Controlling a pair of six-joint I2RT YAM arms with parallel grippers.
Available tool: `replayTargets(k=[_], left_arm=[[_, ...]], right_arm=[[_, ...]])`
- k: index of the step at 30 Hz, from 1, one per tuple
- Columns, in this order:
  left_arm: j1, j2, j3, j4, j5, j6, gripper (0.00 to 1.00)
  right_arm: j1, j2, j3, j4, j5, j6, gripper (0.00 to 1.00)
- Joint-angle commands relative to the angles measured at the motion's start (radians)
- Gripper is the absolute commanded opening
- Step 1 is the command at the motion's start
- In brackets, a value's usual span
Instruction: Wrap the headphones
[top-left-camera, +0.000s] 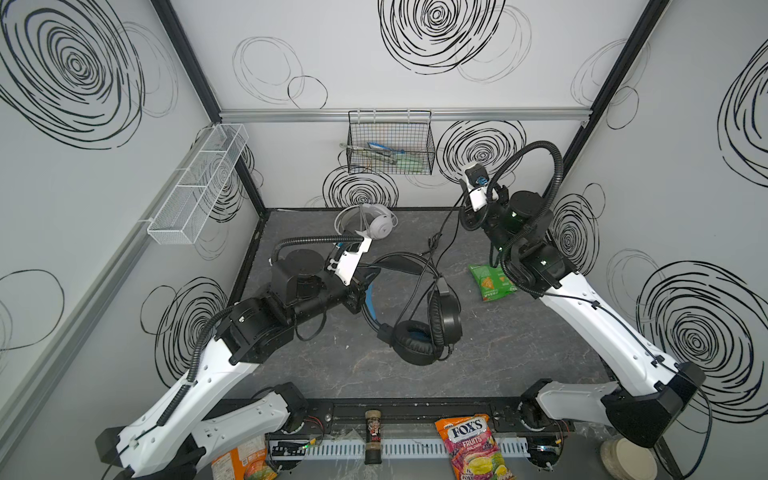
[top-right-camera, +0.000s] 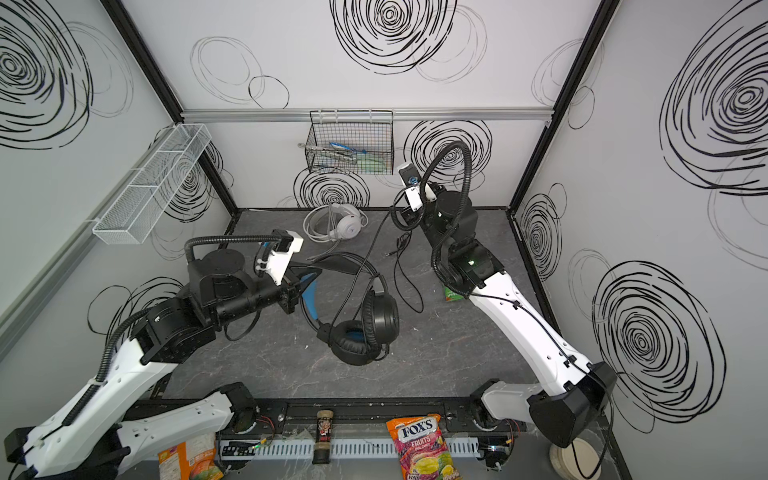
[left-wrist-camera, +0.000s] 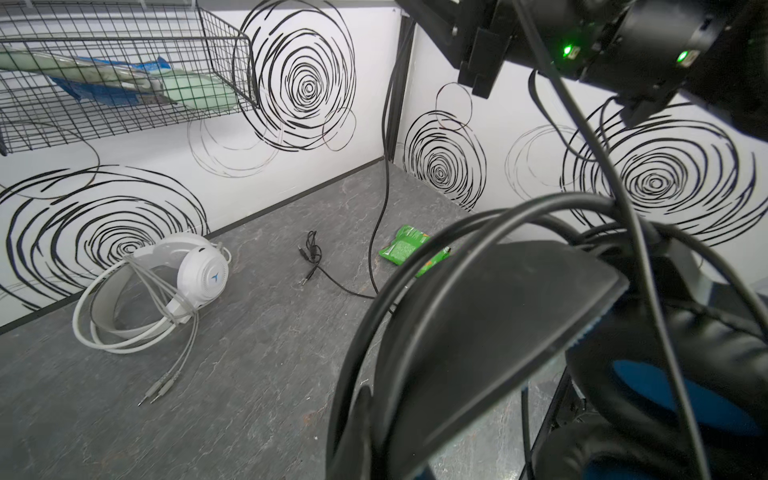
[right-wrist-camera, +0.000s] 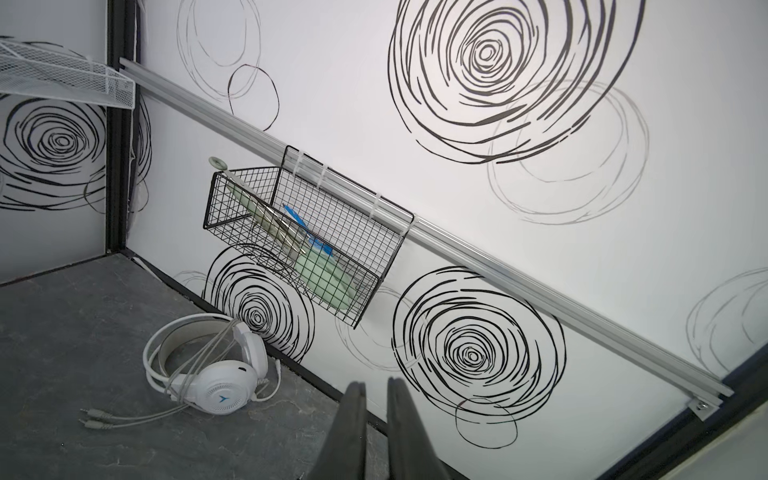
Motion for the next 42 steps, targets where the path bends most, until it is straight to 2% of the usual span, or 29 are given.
replayTargets(k=[1,9,22,29,35,42], left_arm=[[-0.008,-0.023,0.05,0.151,0.066,-0.065,0.0],[-0.008,-0.029,0.059,0.194,0.098,-0.103,0.0],[-0.009,-0.025,0.093,0.284,0.191,-0.169,0.0],[-0.009,-0.011,0.131,0.374,0.2,-0.241,0.0],[-0.009,0.003,0.152,0.432,0.178,-0.273,0.0],[-0.009,0.018,0.162,0.487,0.158,-0.306,0.0]], right_arm=[[-0.017,-0.038,-0.029,0.066,-0.013,0.075,0.16],[-0.109,-0.057,-0.06,0.069,-0.029,0.216,0.13],[-0.125,-0.067,-0.144,0.073,-0.062,0.289,0.1],[-0.124,-0.106,-0.24,0.151,-0.184,0.343,0.12],[-0.114,-0.109,-0.286,0.215,-0.343,0.381,0.14],[-0.046,-0.085,-0.305,0.241,-0.381,0.378,0.14]])
